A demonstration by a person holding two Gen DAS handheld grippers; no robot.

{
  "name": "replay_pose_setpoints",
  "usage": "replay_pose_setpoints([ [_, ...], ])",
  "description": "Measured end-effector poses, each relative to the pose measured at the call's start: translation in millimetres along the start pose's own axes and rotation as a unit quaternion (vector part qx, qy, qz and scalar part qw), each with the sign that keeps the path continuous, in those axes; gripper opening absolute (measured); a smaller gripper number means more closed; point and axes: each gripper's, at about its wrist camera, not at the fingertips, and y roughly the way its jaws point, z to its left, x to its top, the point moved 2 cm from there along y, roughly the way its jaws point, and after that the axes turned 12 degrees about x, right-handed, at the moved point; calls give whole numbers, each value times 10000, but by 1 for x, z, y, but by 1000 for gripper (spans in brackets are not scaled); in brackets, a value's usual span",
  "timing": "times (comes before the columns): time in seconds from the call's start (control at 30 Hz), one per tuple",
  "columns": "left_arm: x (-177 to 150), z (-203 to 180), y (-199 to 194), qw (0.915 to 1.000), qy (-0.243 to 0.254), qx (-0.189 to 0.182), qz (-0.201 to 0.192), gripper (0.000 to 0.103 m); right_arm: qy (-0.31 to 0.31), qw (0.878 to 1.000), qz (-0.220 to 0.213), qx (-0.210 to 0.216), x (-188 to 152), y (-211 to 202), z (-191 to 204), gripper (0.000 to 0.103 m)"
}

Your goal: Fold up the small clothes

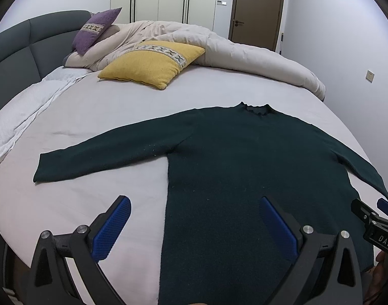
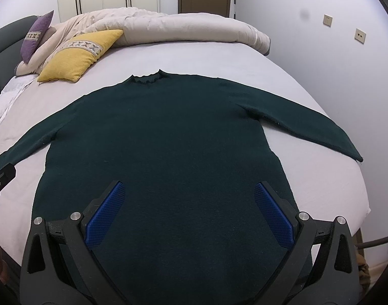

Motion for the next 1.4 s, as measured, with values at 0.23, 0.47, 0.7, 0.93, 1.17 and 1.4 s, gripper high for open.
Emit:
replay_pose_setpoints([
  [0.23, 1, -4, 2, 10000, 32, 9, 41, 103, 49, 10000, 49, -14, 1, 8, -3, 103],
  [0.47, 3, -9, 8, 10000, 41, 30, 74, 103, 65, 9999, 109, -27, 3, 17, -5, 103],
  [0.7, 1, -11, 11, 9999, 63, 57, 60, 103, 73, 9999, 119, -33, 4, 19, -5, 103],
  [0.93, 4, -14, 14, 9999, 25, 105, 8, 103, 78, 9999, 90, -62, 6, 20, -9, 103],
  [1.17, 6, -29, 24, 9998, 188, -116, -26, 103, 1018, 9935, -459, -219, 27, 6, -111, 102],
  [1.4, 19, -67, 51, 9879, 212, -1538, 33, 103, 4042, 9120, -687, -83, -1, 18, -329, 100],
])
